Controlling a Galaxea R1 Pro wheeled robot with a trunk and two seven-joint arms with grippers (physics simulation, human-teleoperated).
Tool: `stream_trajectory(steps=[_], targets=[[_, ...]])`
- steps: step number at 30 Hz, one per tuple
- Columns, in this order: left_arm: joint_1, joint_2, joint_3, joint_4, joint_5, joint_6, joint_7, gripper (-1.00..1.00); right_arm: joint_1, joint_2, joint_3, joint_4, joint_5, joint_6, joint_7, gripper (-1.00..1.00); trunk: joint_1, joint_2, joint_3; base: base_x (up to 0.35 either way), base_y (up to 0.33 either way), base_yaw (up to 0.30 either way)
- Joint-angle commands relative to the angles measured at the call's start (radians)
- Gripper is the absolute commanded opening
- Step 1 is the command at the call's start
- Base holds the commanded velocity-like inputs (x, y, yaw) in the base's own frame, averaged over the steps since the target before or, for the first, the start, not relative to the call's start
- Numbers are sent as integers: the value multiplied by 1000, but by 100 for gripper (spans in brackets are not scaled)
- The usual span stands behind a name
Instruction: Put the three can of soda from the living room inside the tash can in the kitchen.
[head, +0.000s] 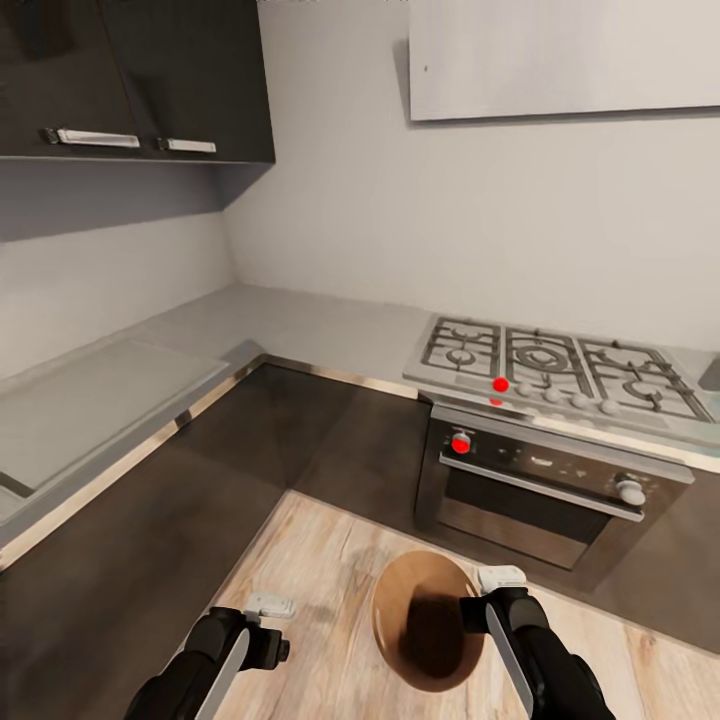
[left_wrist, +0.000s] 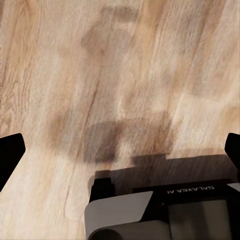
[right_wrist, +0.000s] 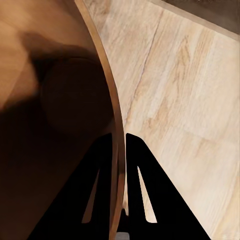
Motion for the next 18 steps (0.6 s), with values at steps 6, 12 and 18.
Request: stream_trajectory(steps=[6,12,18], targets=[[0,0,-1,0,0,0,0,100,0,-1,0,0,-9,-1,7,-100,-23,42,19,0,0,0],[0,0,-1,1,0,1,3,100,6,-16,-3,3,-6,0,7,-100,-46,84,38,0,0,0],[-1,0,-1,3,-2,1,5,100,26,-42,-5,6,-8,0,6,-100,-69,126,57,0,0,0]])
